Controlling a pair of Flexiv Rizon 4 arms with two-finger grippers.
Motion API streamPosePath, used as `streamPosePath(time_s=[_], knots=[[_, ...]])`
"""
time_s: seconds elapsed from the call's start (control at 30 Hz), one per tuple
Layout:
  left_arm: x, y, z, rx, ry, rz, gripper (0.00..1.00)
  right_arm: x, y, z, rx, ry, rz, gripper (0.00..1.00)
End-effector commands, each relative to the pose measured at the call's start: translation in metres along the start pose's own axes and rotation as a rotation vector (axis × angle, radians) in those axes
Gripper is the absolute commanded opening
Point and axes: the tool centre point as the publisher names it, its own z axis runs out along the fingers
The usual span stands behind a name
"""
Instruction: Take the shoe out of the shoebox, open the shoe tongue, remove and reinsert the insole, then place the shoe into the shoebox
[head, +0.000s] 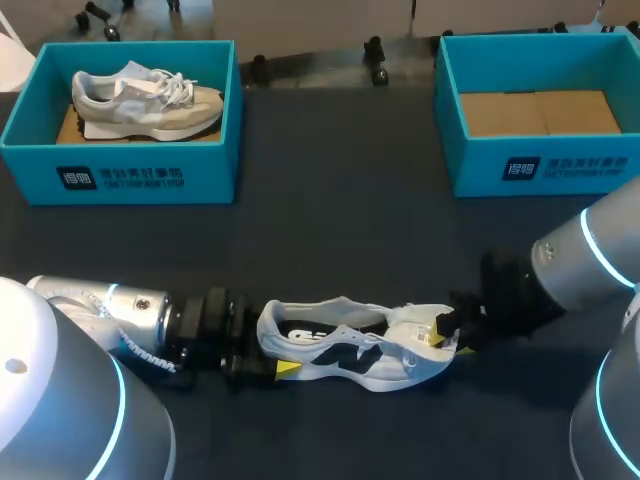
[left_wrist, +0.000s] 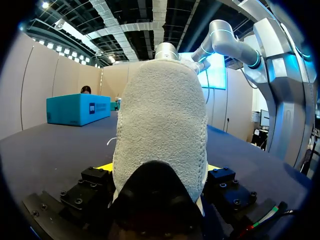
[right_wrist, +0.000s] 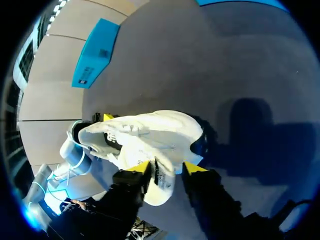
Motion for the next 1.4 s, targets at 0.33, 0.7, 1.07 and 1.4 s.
streamPosePath(time_s=[0.33,0.7,1.07,1.4], knots=[[-0.001,0.004,-0.003,-0.001,-0.001,-0.001,0.0,0.082,-0.005,-0.074,0.076,-0.437,-0.07,1.0],[-0.001,0.004,-0.003,-0.001,-0.001,-0.001,0.0,0.139,0.004,-0.089,0.199,-0.709,-0.283,1.0],[-0.001,0.004,-0.003,-0.001,-0.001,-0.001,0.0,0.148,0.01,-0.068,0.246,-0.685,-0.637,0.17],[-0.001,0.004,-0.003,-0.001,-0.001,-0.001,0.0,0.149,0.002,-0.065,0.045,-0.607,-0.951,0.0]])
